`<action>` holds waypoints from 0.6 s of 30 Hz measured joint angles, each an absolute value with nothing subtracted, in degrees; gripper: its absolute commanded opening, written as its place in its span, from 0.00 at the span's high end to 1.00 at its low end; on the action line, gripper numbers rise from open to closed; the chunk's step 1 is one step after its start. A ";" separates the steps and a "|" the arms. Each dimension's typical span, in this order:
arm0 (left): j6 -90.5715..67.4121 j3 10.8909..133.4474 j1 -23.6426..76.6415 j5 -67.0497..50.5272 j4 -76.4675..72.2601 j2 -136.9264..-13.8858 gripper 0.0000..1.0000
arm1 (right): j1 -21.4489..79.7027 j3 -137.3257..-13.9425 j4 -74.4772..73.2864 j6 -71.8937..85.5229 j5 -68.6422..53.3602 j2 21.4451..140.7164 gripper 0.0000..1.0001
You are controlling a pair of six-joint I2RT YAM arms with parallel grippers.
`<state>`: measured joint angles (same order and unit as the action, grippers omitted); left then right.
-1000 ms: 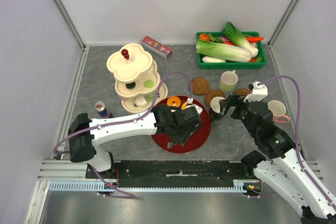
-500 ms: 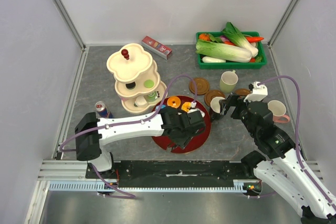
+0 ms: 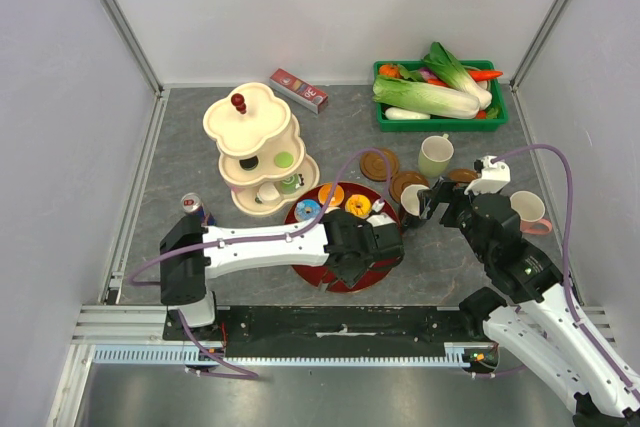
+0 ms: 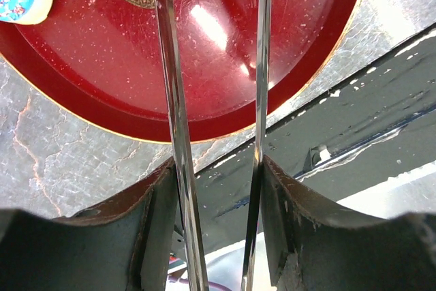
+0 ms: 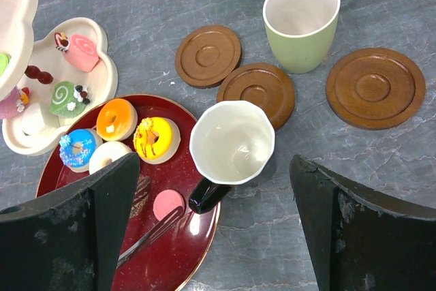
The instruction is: Serve the afternoon tea
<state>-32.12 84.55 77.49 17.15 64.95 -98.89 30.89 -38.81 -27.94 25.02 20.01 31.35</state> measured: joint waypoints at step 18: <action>-32.12 86.52 78.26 19.44 67.35 -100.88 0.46 | 30.92 -38.81 -27.94 25.02 20.01 31.11 0.02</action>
